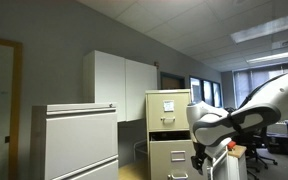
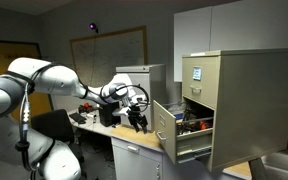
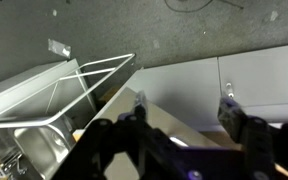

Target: Close the bottom drawer of the right cabinet

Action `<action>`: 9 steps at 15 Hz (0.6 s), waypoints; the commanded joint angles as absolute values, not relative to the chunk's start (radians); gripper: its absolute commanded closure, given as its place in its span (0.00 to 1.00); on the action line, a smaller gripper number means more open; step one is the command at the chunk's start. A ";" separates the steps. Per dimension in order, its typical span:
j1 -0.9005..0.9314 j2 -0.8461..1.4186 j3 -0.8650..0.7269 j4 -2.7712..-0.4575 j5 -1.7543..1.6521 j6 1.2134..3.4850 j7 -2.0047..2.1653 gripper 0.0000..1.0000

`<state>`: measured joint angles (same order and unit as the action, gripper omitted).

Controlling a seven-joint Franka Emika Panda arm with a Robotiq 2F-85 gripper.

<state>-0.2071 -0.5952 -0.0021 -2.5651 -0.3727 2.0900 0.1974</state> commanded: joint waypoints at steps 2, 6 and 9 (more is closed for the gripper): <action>-0.245 -0.475 0.128 -2.558 -0.575 2.371 0.431 0.62; -0.360 -0.364 0.243 -2.516 -0.915 2.581 0.689 0.92; -0.513 -0.314 0.368 -2.451 -1.182 2.674 0.885 1.00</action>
<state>-0.3857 -0.3728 0.2598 -2.5376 -0.9899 2.6210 0.7426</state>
